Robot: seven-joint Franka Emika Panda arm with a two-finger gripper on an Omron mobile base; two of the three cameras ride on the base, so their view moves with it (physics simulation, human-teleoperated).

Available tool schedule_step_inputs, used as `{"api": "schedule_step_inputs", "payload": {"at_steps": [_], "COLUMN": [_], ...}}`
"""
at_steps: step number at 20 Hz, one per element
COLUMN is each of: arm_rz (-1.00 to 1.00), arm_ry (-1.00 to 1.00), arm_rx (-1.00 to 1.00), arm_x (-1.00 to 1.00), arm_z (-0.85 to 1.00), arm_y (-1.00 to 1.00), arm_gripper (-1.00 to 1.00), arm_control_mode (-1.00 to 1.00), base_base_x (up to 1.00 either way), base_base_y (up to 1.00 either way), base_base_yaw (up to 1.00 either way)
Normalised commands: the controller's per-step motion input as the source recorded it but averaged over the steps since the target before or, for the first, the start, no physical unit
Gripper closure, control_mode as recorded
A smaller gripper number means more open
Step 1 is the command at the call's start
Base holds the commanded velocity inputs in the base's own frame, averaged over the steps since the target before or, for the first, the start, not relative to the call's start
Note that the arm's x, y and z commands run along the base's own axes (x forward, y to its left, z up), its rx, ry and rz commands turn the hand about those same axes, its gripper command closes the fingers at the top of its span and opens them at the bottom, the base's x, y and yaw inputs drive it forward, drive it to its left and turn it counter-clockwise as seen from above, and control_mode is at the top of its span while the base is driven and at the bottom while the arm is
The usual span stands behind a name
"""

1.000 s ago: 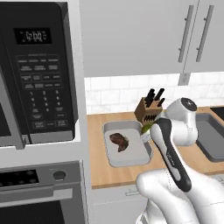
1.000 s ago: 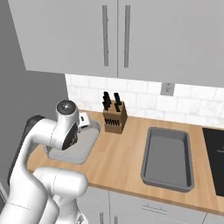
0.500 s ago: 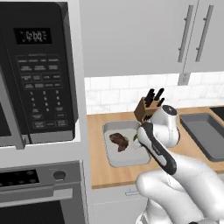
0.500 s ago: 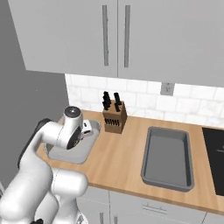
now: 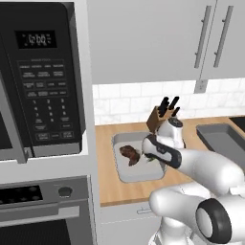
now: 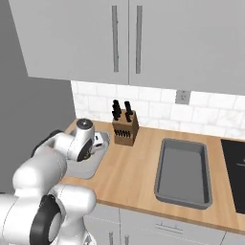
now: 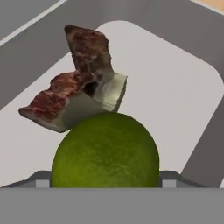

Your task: Place one lime and one steak in each tupperware on the nearby counter, to pack two identical lunches.

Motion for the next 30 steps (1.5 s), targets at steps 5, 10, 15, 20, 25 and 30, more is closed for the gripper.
{"api": "schedule_step_inputs", "payload": {"at_steps": [5, 10, 15, 20, 25, 30], "arm_rz": [0.00, 0.00, -0.01, -0.04, -0.04, -0.02], "arm_ry": [0.00, 0.00, 0.00, -0.04, -0.25, -0.52], "arm_rx": [-0.04, 0.00, 0.00, 0.02, 0.00, -0.03], "arm_x": [0.24, -0.03, -0.38, -0.90, -1.00, -0.93], "arm_z": [-0.36, 0.10, 0.52, 0.53, 0.11, 0.25], "arm_y": [0.03, 0.00, 0.00, -0.20, -0.14, 0.02], "arm_gripper": [-1.00, -1.00, -1.00, -1.00, -1.00, -1.00], "arm_control_mode": [-1.00, -1.00, -1.00, -1.00, -1.00, -1.00], "base_base_x": [0.00, 0.00, 0.00, 0.00, 0.00, 0.00], "base_base_y": [0.00, 0.00, 0.00, 0.00, 0.00, 0.00], "base_base_yaw": [0.00, 0.00, 0.00, 0.00, 0.00, 0.00]}}
